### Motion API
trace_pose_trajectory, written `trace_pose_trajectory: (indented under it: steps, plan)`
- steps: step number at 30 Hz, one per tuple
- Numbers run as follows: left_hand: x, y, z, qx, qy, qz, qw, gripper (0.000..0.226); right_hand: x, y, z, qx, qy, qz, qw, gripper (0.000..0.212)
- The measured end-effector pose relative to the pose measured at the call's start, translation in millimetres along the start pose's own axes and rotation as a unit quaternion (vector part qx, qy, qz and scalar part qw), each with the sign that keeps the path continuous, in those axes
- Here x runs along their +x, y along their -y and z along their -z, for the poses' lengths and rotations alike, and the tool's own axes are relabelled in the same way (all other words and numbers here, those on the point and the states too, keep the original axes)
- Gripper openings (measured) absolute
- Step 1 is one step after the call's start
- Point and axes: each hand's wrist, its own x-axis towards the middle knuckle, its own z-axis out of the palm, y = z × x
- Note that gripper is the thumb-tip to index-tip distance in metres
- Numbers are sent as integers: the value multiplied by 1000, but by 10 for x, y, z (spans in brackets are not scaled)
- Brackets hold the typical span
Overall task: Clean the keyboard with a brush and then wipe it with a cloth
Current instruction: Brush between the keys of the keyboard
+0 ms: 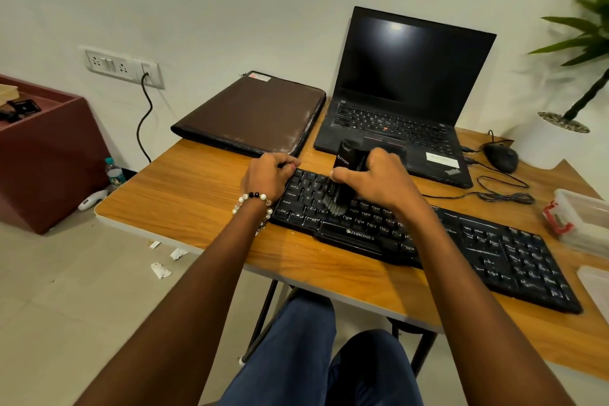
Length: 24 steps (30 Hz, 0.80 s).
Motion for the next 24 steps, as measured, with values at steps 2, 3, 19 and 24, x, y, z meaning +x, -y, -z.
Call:
trace_pose_trajectory:
  steps: [2, 3, 19, 24]
  plan:
    - [2, 6, 1, -2, 0, 0, 1000, 17, 18, -8, -37, 27, -48, -5, 998, 48]
    - [4, 9, -6, -3, 0, 0, 1000, 17, 12, -21, -80, 37, -71, -10, 997, 48]
    - [19, 17, -24, -3, -5, -6, 1000, 17, -115, -121, -138, 46, -75, -17, 996, 40]
    - [21, 18, -29, -8, -2, -1, 1000, 17, -149, -177, 10, 25, 1, -17, 1000, 37]
